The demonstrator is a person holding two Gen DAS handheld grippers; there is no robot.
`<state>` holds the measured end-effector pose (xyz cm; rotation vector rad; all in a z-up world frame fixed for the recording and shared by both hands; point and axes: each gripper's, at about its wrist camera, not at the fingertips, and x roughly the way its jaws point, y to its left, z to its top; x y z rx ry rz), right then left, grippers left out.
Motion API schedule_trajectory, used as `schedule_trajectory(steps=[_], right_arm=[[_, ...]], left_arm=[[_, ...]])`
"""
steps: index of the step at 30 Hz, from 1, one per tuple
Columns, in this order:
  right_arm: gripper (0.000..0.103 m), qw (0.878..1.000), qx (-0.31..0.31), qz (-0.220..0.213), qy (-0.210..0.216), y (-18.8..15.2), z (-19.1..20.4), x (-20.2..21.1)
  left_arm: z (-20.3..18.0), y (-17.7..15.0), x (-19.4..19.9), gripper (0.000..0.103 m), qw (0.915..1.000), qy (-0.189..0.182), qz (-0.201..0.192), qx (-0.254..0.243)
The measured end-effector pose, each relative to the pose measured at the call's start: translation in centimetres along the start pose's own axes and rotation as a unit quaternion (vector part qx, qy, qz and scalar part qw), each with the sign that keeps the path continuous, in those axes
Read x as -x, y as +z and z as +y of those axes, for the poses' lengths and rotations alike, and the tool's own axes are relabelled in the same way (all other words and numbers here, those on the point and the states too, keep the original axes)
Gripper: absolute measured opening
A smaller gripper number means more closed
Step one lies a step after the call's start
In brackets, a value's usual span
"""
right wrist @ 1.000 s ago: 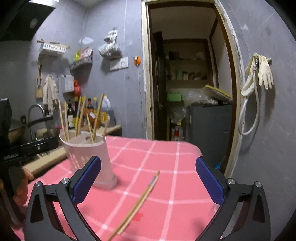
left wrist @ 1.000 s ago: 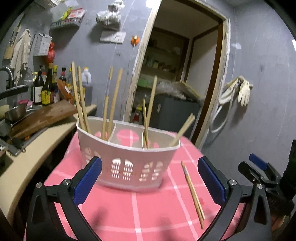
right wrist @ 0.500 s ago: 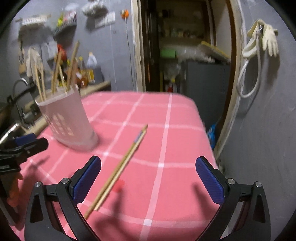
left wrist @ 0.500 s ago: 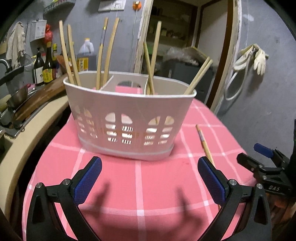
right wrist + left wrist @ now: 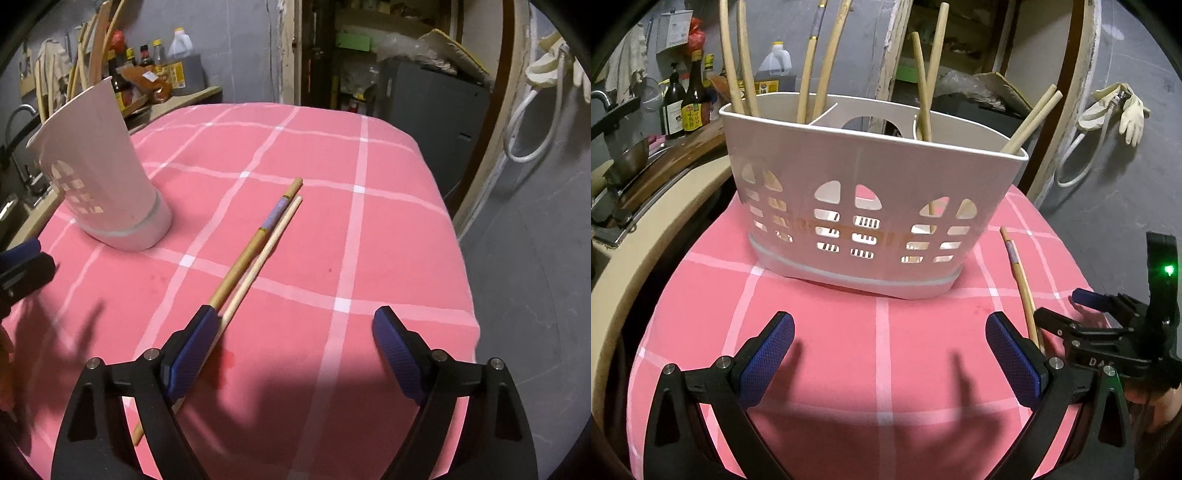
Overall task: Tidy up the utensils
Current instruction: 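Move both tools down to the last two chopsticks and close each on one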
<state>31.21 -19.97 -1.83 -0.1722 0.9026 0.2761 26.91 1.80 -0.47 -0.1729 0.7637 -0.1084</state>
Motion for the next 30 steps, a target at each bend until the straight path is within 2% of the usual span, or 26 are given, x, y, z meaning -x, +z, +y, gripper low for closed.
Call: schedule_trajectory(steps=[5,6,8,11,14,19,22,24,26,30], right_arm=[[0.08,1.0,0.004,0.016,-0.002,0.4,-0.1,-0.8],[0.074,1.0,0.006,0.016,-0.002,0.6,-0.1,-0.8],[0.056,1.0,0.008,0.019,0.003,0.8,-0.3,-0.7],[0.04,1.0,0.014,0.024,0.008,1.1,-0.7,-0.5],[0.026,0.999,0.021,0.028,0.009,0.8,-1.1,0.0],[0.012,0.999,0.025,0.043,0.013,-0.2,-2.4,0.6],[0.01,0.998,0.02,0.048,0.02,-0.9,-3.4,1.2],[0.01,0.998,0.017,0.051,0.023,-1.1,-4.0,1.5],[0.01,0.998,0.012,0.054,0.03,-1.1,-4.5,1.6],[0.01,0.997,0.007,0.061,0.039,-0.6,-5.2,1.5]], left_arm=[[-0.1,0.1,-0.2,0.101,0.9999,-0.009,0.008,-0.002],[-0.3,0.0,-0.2,0.101,0.9999,-0.012,0.01,-0.005],[-0.8,0.0,-0.2,0.101,0.9997,-0.017,0.014,-0.01],[-1.4,-0.1,-0.2,0.101,0.999,-0.031,0.021,-0.025],[-2.2,-0.2,-0.2,0.101,0.998,-0.043,0.026,-0.04],[-4.4,-0.3,-0.2,0.097,0.9951,-0.064,0.033,-0.068],[-5.9,-0.1,-0.5,0.084,0.992,-0.083,0.041,-0.085],[-7.1,0.1,-1.1,0.07,0.99,-0.093,0.05,-0.094],[-8.1,0.5,-1.8,0.06,0.9877,-0.103,0.06,-0.101],[-9.3,1.4,-3.4,0.046,0.9855,-0.109,0.076,-0.106]])
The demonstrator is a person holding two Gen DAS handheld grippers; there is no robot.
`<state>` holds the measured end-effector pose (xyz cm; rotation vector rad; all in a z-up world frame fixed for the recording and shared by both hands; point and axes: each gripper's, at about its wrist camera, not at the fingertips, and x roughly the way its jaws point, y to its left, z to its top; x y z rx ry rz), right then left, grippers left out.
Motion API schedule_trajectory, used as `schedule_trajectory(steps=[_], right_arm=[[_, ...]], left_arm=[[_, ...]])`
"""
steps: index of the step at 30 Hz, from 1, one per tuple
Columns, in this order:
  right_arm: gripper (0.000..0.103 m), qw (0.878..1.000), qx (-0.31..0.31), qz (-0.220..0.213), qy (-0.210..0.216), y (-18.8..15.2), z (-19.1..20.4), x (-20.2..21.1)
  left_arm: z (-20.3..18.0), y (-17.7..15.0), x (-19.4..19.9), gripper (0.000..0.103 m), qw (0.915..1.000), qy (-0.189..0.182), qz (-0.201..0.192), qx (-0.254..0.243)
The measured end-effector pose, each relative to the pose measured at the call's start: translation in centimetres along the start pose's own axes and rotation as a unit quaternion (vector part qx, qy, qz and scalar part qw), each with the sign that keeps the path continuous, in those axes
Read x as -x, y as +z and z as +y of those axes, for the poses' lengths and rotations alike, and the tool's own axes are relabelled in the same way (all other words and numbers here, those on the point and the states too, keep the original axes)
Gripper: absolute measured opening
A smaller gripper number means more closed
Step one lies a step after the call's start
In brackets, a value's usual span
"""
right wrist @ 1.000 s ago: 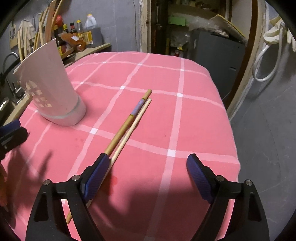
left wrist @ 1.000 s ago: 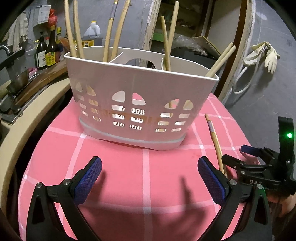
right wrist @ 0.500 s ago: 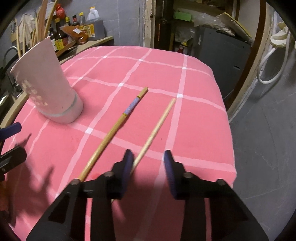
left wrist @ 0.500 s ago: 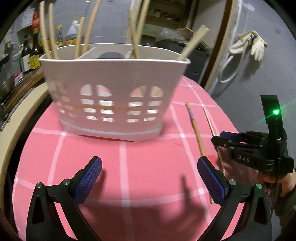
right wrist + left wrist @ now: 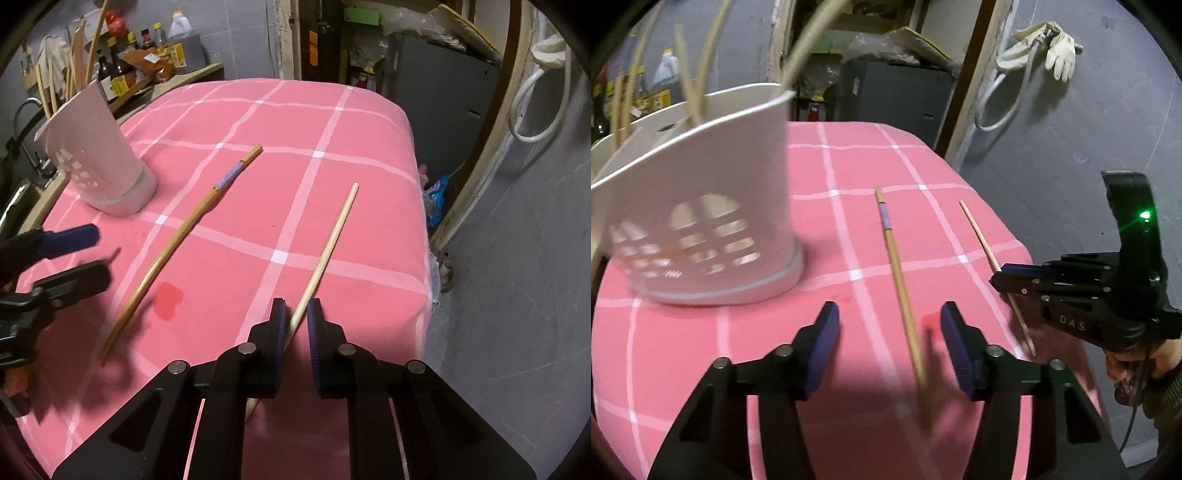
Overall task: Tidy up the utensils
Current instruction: 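Move both tools down to the last two chopsticks and close each on one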
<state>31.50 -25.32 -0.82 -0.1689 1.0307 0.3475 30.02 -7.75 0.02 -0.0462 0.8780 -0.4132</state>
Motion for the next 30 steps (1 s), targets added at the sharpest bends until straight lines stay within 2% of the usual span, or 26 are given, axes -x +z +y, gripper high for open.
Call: schedule_trajectory(steps=[3,10,12,16,19,22,24,26,30], right_arm=[[0.01,1.0,-0.006,0.007,0.01,0.7,-0.7,-0.2],[0.01,0.998,-0.037,0.016,0.037,2.6,-2.0,-1.4],[0.01,0.998,-0.05,0.017,0.043,3.3,-2.5,-1.8],[0.014,0.996,-0.068,0.018,0.048,4.5,-3.1,-2.2],[0.021,0.995,-0.084,0.017,0.055,5.4,-3.5,-2.6],[0.021,0.994,-0.093,0.029,0.054,5.7,-3.6,-3.5],[0.019,0.994,-0.092,0.028,0.047,5.6,-3.4,-3.5],[0.01,0.994,-0.093,0.031,0.04,5.4,-3.3,-3.5],[0.007,0.993,-0.107,0.031,0.04,4.7,-3.3,-3.2]], left_arm=[[-0.2,1.1,-1.4,0.039,0.9999,-0.001,0.012,0.002],[0.3,2.1,-3.6,0.034,0.9993,0.005,0.036,0.011],[0.4,2.3,-4.3,0.028,0.9989,0.007,0.044,0.014],[0.6,2.9,-5.0,0.027,0.9986,0.013,0.051,0.012],[0.7,3.1,-5.1,0.027,0.9985,0.015,0.051,0.015],[0.4,3.3,-5.5,0.022,0.9982,0.02,0.054,0.014],[0.2,3.2,-5.4,0.017,0.998,0.03,0.055,0.012],[0.1,3.3,-5.6,0.014,0.9976,0.037,0.057,0.014],[-0.1,3.4,-5.5,0.006,0.9974,0.033,0.061,0.017]])
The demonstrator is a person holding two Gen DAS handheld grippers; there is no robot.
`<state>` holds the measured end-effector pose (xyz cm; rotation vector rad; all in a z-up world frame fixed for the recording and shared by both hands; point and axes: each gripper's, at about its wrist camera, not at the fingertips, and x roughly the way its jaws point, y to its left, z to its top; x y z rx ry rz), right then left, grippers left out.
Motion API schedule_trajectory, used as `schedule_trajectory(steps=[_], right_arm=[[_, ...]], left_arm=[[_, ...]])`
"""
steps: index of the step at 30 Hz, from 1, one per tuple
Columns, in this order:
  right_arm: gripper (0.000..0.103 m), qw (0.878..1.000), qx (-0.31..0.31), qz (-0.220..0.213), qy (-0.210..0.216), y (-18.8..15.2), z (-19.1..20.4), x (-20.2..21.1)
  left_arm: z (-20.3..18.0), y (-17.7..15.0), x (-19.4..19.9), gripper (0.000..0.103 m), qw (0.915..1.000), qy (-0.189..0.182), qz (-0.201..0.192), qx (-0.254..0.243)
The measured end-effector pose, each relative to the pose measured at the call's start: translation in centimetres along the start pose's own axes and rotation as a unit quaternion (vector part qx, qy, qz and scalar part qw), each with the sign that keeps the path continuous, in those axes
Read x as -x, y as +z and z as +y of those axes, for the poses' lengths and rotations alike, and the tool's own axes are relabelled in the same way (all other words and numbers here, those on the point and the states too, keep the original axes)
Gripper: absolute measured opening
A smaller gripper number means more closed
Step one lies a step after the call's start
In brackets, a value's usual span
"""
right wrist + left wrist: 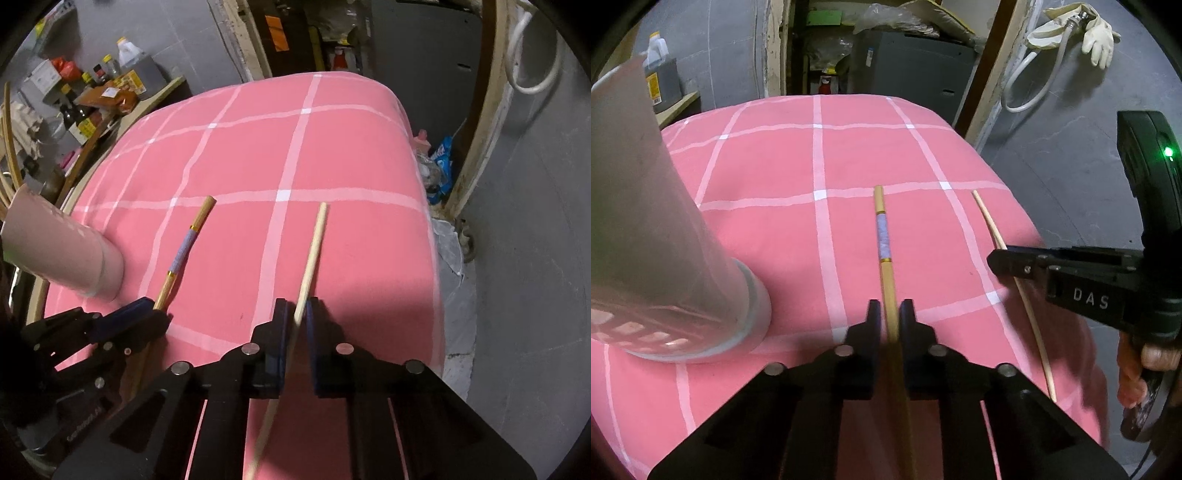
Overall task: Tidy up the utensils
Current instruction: 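Move both tools down to the last two chopsticks and close each on one, then lift the left tool's chopstick upright above the holder while the right tool raises its chopstick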
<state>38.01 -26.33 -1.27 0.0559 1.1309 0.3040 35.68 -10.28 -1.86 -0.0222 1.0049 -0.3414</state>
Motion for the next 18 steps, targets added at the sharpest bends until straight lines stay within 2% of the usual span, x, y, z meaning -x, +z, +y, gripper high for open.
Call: schedule_trajectory(steps=[13,18], right_arm=[[0.004,0.996,-0.031,-0.054,0.062,-4.3,1.3,2.8],[0.004,0.996,-0.033,-0.05,0.061,-5.5,1.2,2.8]], left_arm=[[-0.5,-1.9,1.8,0.005,0.9997,-0.022,-0.007,-0.001],[-0.3,-2.9,2.6,0.005,0.9997,-0.023,-0.009,0.001]])
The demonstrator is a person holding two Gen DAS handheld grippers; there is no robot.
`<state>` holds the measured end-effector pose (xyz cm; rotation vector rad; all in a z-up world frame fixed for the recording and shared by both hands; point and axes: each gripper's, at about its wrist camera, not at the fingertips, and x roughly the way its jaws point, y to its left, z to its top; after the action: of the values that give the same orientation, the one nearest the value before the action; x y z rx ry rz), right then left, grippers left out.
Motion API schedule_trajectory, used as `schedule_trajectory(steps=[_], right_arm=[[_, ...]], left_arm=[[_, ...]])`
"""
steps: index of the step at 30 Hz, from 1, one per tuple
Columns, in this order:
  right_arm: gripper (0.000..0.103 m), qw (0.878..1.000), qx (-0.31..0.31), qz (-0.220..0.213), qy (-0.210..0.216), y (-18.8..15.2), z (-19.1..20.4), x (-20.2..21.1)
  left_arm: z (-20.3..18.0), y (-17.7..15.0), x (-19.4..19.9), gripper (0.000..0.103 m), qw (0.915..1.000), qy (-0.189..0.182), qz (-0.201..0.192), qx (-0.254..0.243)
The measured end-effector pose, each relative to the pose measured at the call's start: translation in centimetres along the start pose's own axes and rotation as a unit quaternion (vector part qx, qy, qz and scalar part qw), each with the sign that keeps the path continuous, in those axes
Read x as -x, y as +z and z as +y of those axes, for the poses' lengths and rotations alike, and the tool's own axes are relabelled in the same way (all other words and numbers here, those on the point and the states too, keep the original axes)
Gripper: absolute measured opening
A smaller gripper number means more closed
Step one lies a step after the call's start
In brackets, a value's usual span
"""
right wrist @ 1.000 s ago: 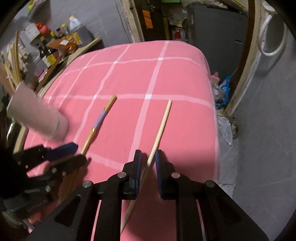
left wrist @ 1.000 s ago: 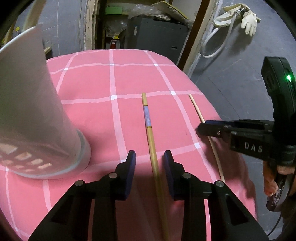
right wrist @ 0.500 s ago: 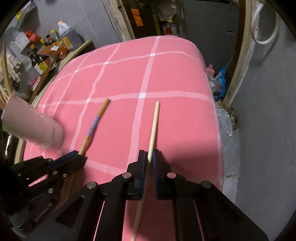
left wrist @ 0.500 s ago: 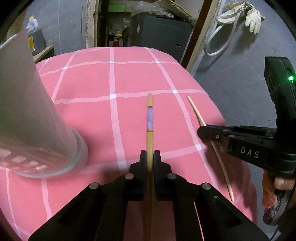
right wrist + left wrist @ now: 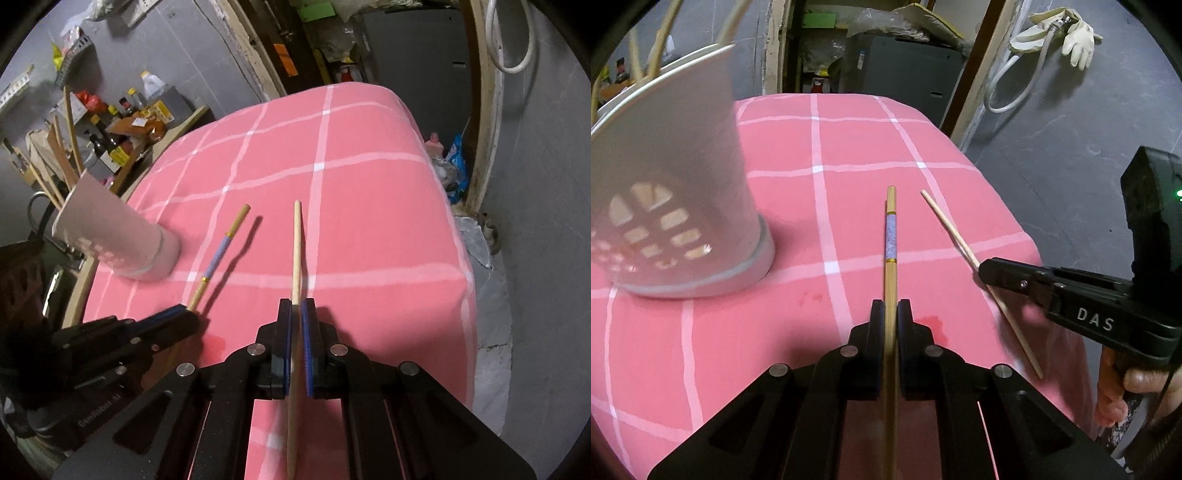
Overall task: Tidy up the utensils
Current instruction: 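Lift the left tool's chopstick upright above the holder while the right tool raises its chopstick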
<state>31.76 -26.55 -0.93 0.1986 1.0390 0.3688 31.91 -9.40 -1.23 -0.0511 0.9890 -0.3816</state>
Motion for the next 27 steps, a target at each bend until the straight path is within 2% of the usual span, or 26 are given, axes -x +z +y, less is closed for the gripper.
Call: schedule_trajectory(steps=[5,6,8,13,17,21,23,27], right_arm=[[0.007,0.999,0.029,0.01,-0.021,0.4,1.1,-0.5],[0.009,0.999,0.037,0.012,-0.031,0.5,1.4,-0.7],[0.025,0.998,0.046,0.022,-0.041,0.9,1.7,-1.4],[0.031,0.996,0.068,0.036,-0.055,2.0,2.5,-2.8],[0.031,0.992,0.089,0.043,-0.076,2.9,3.2,-3.8],[0.029,0.992,0.091,0.041,-0.073,3.3,3.2,-4.1],[0.011,0.994,0.074,0.034,-0.073,3.5,2.4,-4.0],[0.005,0.998,0.033,0.026,-0.051,3.4,1.0,-3.5]], left_arm=[[0.5,-0.6,0.6,0.005,0.9999,0.003,0.002,0.012],[0.6,-0.7,0.6,0.005,0.9999,0.004,0.002,0.015],[0.8,-0.9,0.9,0.005,0.9998,0.004,0.002,0.02],[1.5,-1.0,0.9,0.005,0.9996,0.002,0.004,0.029],[1.6,-1.0,1.0,0.005,0.9995,-0.003,0.004,0.032],[1.8,-1.2,1.1,0.005,0.9995,-0.006,0.005,0.032],[1.9,-1.2,1.1,0.005,0.9994,-0.008,0.005,0.033],[2.1,-1.3,1.3,0.005,0.9994,-0.01,0.004,0.032]])
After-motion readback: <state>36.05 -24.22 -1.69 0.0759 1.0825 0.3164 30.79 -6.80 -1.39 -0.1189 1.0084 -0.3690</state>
